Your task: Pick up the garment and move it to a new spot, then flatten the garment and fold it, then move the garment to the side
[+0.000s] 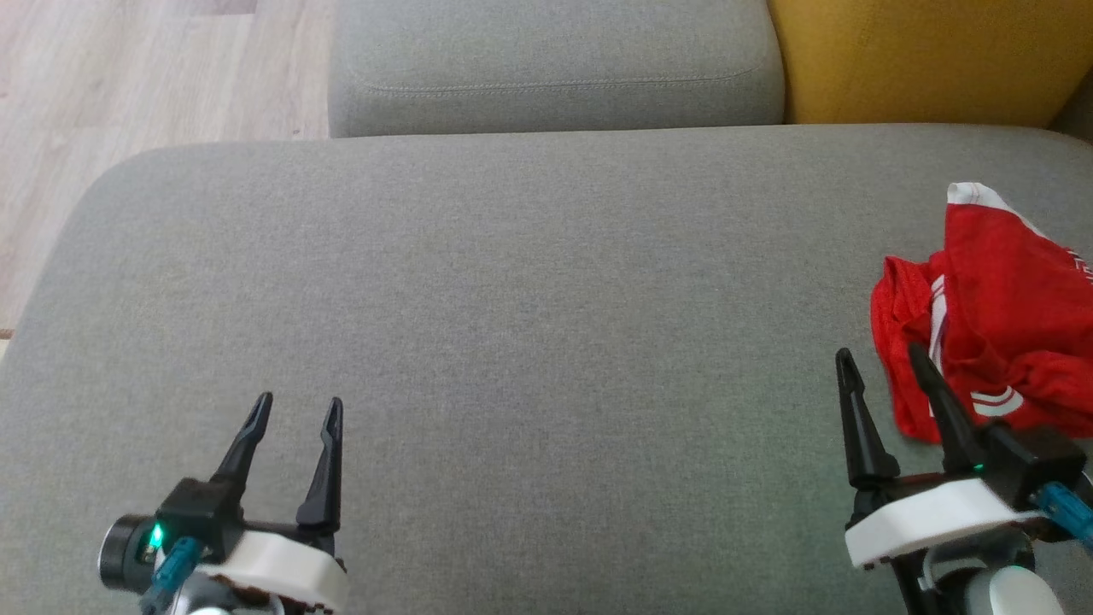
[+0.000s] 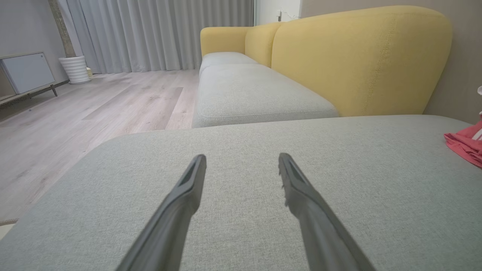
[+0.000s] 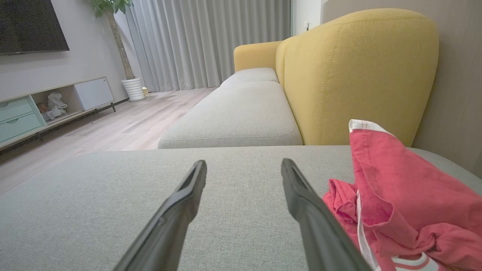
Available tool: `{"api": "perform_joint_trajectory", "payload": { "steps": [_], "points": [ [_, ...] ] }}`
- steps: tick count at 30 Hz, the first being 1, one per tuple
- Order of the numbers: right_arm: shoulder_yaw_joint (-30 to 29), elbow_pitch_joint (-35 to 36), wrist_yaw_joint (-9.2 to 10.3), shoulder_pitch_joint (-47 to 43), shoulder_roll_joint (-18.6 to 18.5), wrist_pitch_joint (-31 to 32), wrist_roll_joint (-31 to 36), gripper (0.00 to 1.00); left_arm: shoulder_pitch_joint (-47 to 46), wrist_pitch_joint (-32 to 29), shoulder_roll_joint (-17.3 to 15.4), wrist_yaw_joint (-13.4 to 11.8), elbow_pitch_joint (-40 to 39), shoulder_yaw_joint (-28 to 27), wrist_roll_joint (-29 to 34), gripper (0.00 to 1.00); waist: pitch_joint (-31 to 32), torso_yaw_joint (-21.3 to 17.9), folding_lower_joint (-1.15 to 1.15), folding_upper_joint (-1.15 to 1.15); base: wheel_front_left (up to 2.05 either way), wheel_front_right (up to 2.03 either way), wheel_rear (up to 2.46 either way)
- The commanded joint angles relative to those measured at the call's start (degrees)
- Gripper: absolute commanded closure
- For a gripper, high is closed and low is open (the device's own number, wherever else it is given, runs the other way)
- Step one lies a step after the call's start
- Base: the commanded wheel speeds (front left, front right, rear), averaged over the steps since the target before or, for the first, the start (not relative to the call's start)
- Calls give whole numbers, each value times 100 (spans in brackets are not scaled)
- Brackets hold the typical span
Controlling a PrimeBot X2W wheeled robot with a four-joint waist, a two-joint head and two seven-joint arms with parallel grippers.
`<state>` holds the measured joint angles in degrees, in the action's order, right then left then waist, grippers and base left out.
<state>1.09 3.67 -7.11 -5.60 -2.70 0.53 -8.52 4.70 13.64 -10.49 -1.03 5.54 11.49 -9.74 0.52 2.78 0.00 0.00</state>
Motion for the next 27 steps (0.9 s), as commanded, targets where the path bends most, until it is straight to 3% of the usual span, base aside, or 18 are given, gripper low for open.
{"api": "perform_joint_trajectory", "payload": {
  "steps": [1, 22, 23, 27],
  "points": [
    [105, 216, -37, 80, -18, 17, -27, 0, -169, 8, -104, -49, -220, -188, -37, 0, -1, -13, 0, 0, 0, 0, 0],
    [88, 204, -37, 70, -18, 9, -100, 0, -222, 23, -119, -144, -184, -112, -95, 0, 25, 2, 0, 0, 0, 0, 0],
    [97, 206, -37, 70, -18, 11, -110, 100, -227, 22, -124, -133, -178, -102, -103, 100, 24, 5, 0, 0, 0, 0, 0],
    [19, -263, 3, -126, 3, -3, -114, 100, 47, -9, 50, -90, 240, 92, -115, 100, 24, 2, 0, 0, 0, 0, 0]
  ]
}}
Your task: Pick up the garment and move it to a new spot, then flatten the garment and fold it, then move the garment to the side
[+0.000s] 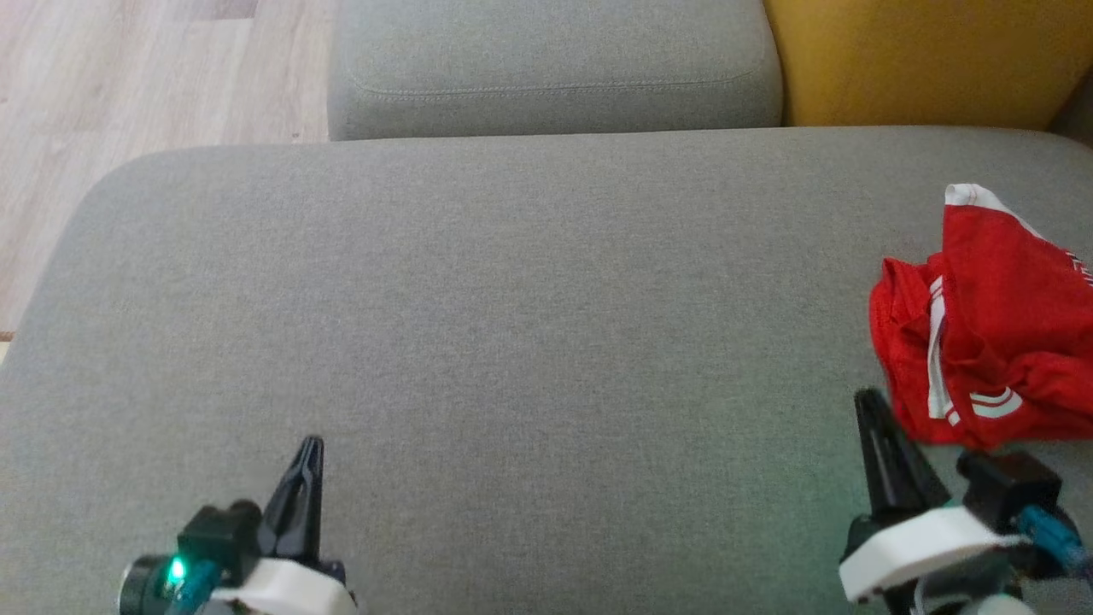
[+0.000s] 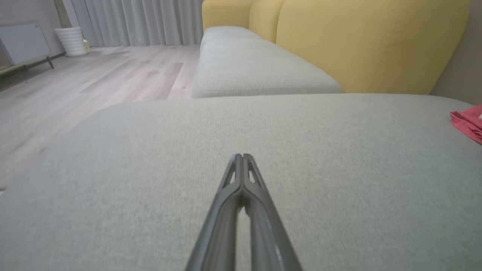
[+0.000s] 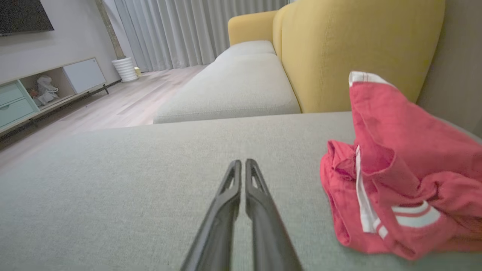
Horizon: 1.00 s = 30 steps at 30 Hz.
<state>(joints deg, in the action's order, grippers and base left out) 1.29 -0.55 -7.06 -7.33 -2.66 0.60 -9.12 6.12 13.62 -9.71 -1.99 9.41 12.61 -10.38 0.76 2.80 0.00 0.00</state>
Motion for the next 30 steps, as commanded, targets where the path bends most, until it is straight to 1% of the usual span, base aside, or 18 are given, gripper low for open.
{"api": "perform_joint_trajectory", "payload": {
  "steps": [1, 25, 30],
  "points": [
    [0, 157, -3, 50, -2, -12, -124, 100, -101, -20, -23, 14, -146, -32, -120, 100, -1, -3, 0, 0, 0, 0, 0],
    [-39, -145, -11, 312, -98, 17, -1832, 100, -330, -377, 78, 196, -6, -355, -1740, 100, -19, -57, 0, 0, 0, 0, 0],
    [-50, -192, -12, 353, -109, 25, -2107, 100, -365, -436, 97, 226, 11, -410, -2004, 100, -22, -66, 0, 0, 0, 0, 0]
  ]
}}
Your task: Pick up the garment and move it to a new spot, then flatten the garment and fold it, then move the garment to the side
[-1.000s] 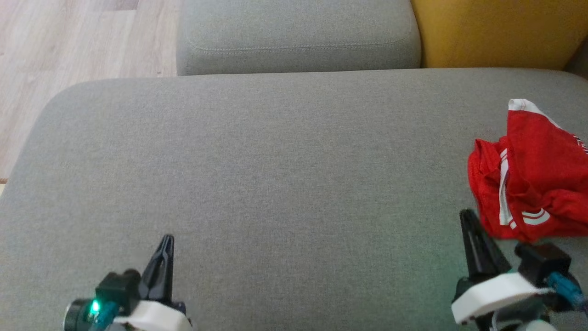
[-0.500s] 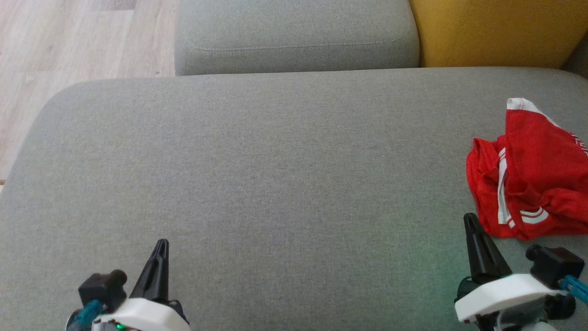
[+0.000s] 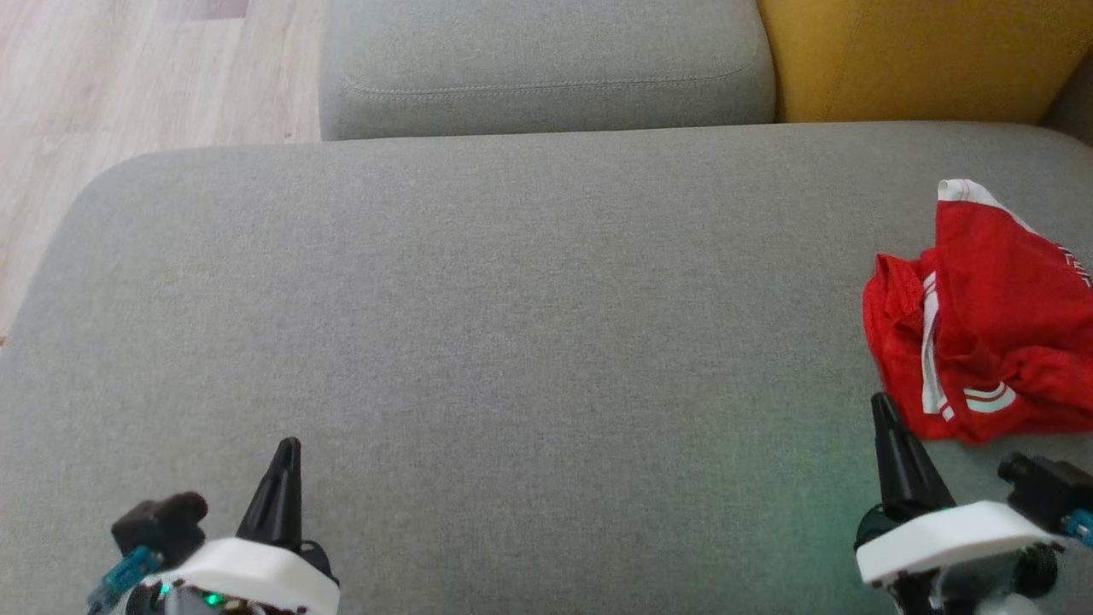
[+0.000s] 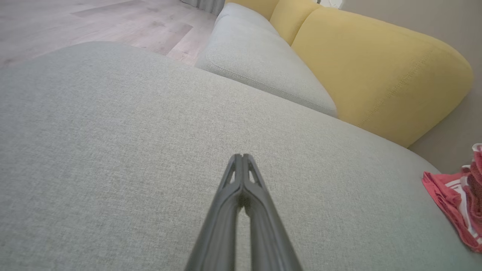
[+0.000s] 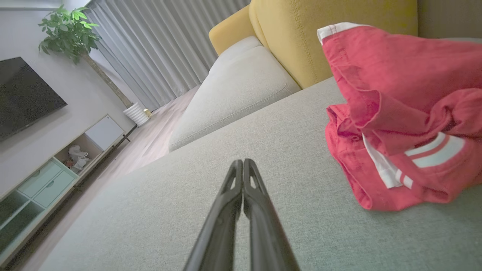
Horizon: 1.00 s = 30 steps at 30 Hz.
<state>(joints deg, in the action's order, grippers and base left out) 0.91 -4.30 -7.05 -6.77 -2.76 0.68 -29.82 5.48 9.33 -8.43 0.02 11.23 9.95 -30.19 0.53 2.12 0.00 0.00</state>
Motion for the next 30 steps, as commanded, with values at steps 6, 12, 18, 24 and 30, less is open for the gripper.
{"api": "perform_joint_trajectory", "payload": {
  "steps": [6, 12, 18, 24, 30],
  "points": [
    [-34, 100, -15, 368, -115, 34, -520, 100, -363, -114, 4, 78, -142, -243, -488, 100, -5, -14, 0, 0, 0, 0, 0],
    [-57, 28, -17, 429, -126, 50, -931, 100, -416, -206, 34, 124, -115, -329, -885, 100, -9, -27, 0, 0, 0, 0, 0],
    [-82, -43, -19, 490, -136, 69, -1340, 100, -470, -299, 66, 170, -87, -416, -1282, 100, -14, -41, 0, 0, 0, 0, 0],
    [-109, -115, -21, 551, -144, 89, -1747, 100, -524, -393, 98, 215, -59, -504, -1677, 100, -18, -54, 0, 0, 0, 0, 0],
    [-138, -187, -23, 613, -151, 111, -2153, 100, -578, -488, 130, 261, -30, -593, -2072, 100, -23, -68, 0, 0, 0, 0, 0]
  ]
}}
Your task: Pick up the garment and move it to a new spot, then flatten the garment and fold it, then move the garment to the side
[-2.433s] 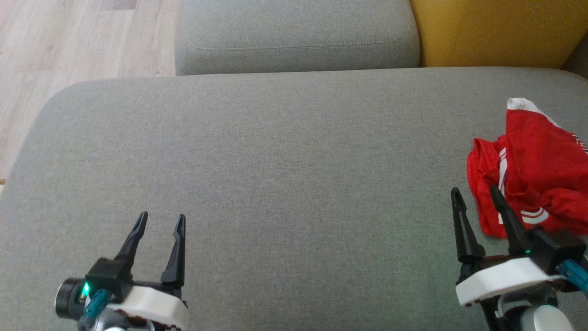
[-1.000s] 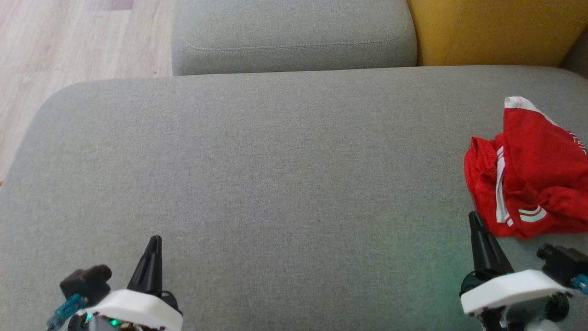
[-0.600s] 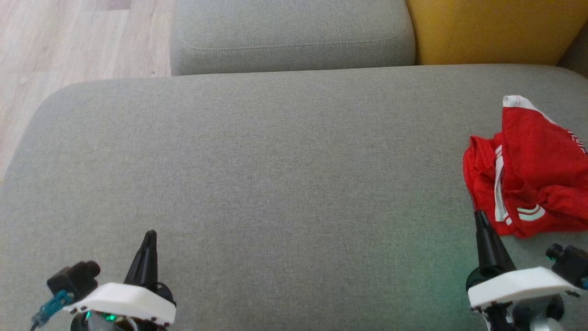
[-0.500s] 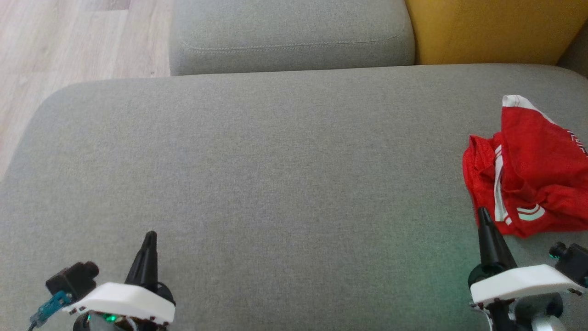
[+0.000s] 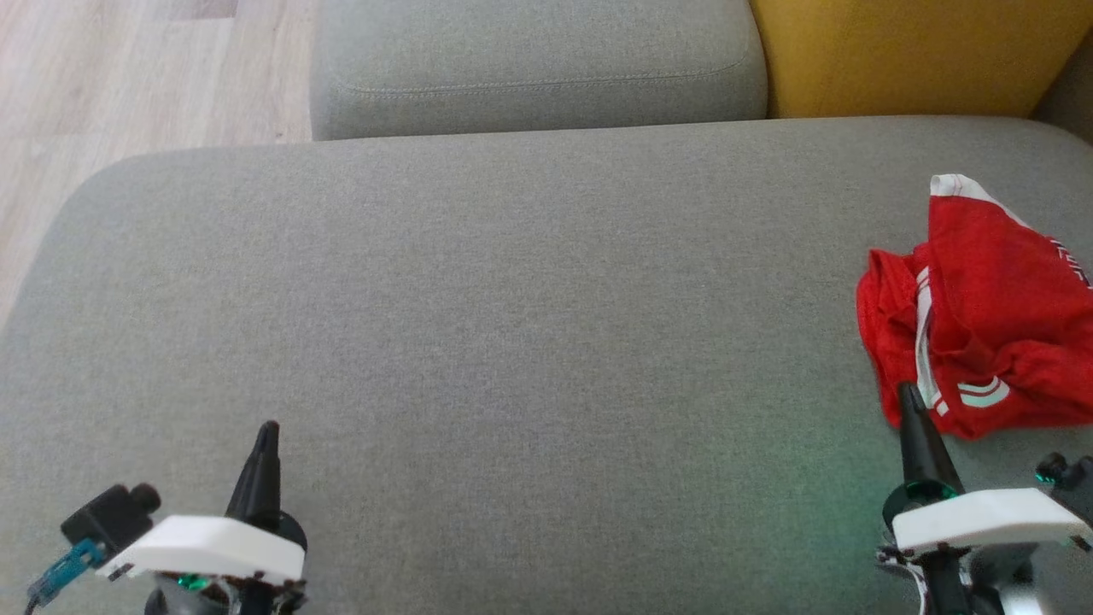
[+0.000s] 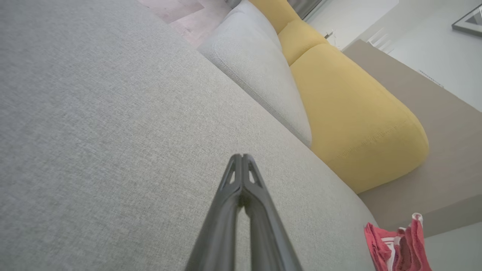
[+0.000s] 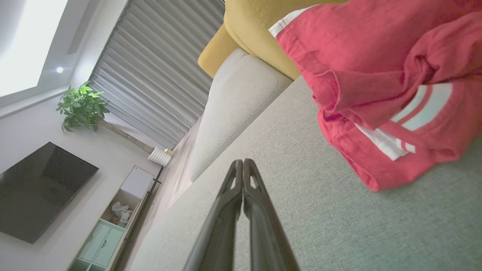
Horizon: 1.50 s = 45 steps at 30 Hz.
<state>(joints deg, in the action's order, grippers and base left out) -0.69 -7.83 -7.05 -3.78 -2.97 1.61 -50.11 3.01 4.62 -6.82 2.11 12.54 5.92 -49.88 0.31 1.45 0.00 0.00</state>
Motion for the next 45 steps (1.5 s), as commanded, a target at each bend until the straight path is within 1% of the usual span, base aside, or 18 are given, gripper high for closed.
{"api": "perform_joint_trajectory", "payload": {
  "steps": [1, 45],
  "points": [
    [16, 154, -24, 324, -131, 21, -191, 100, -340, -32, -26, 58, -156, -204, -168, 100, -1, -3, 0, 0, 0, 0, 0],
    [-240, -364, -38, 769, -145, 217, -3052, 100, -730, -726, 222, 385, 52, -861, -2976, 100, -33, -100, 0, 0, 0, 0, 0]
  ]
}}
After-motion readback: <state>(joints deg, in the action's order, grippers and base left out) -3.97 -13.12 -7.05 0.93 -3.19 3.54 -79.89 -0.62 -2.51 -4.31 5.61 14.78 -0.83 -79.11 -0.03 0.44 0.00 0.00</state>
